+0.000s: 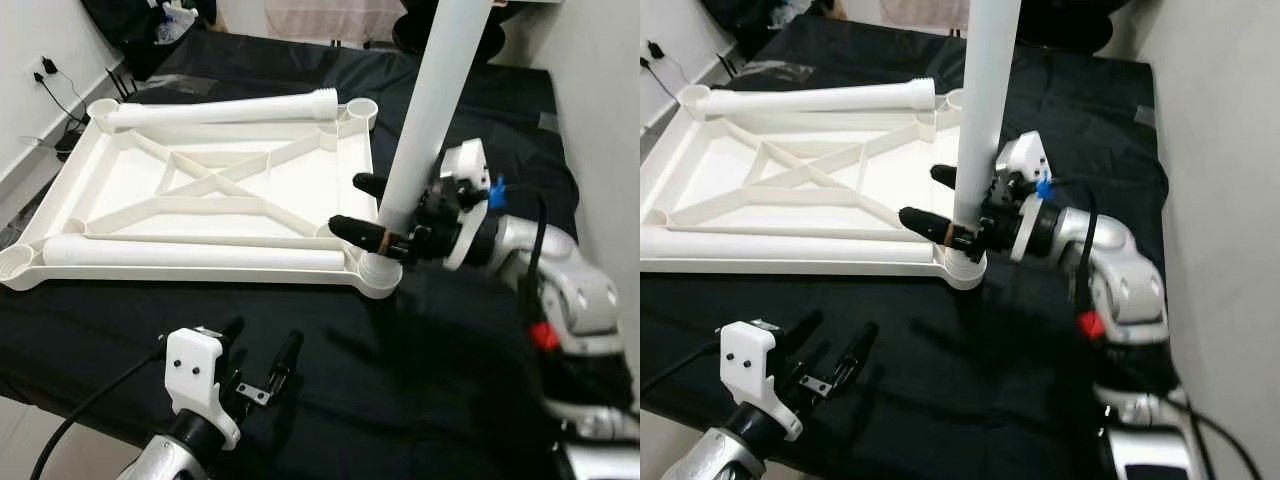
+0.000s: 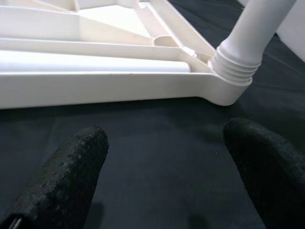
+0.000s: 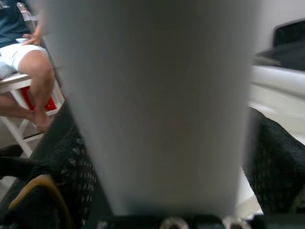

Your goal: Building children table

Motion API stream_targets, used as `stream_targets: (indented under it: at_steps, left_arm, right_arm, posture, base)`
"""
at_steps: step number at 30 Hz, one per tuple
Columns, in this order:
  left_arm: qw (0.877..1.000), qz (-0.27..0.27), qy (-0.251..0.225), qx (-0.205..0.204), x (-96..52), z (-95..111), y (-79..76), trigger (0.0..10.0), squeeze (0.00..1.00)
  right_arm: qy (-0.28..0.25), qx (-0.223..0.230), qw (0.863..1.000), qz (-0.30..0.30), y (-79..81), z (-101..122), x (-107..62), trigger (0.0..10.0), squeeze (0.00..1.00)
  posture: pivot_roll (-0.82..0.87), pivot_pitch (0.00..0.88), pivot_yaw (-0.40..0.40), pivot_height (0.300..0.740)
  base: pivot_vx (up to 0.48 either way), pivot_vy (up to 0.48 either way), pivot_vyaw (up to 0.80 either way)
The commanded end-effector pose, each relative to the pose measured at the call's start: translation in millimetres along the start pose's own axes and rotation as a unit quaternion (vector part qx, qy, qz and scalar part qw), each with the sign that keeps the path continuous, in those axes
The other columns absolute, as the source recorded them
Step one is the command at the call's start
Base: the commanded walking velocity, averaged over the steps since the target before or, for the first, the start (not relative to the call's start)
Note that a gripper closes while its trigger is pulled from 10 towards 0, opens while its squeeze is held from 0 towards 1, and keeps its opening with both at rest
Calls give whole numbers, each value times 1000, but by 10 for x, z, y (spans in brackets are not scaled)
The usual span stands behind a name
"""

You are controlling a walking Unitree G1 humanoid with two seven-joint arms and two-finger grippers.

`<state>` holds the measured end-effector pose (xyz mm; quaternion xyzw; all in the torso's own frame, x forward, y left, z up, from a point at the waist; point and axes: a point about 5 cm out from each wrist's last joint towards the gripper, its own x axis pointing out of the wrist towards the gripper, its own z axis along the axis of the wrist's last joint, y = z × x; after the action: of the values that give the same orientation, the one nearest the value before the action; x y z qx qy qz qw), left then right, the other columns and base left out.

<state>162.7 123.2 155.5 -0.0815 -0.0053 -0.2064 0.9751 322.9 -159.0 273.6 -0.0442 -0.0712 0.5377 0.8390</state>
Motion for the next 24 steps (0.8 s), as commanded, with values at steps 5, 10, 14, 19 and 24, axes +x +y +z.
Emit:
stream_targets:
  at_steps: [5,10,14,19,24]
  left_arm:
    - [1000,-2,15,-1,-41,-12,-16,10000,0]
    - [1000,-1,14,-1,-33,-8,-13,10000,0]
    - [1000,-3,12,0,-21,-10,-10,10000,0]
    - [999,-24,2,22,-3,4,-16,10000,0]
    - [995,-59,-21,77,64,26,-20,10000,0]
  right_arm:
    - [-1,-18,1000,22,-112,43,-34,0,0]
    - [28,-18,999,40,-71,2,-223,0,0]
    - [49,-11,999,20,16,-107,-323,0,0]
    - [100,19,987,-127,212,-491,-216,0,0]
    - [178,146,862,-452,651,-1129,-276,0,0]
  posture:
    - [73,295,12,740]
    - [54,294,4,740]
    - [47,289,0,740]
    - [29,259,-15,740]
    - [22,220,-13,740]
  base:
    - [0,0,0]
    - [0,0,0]
    - [0,0,0]
    - [0,0,0]
    - [0,0,0]
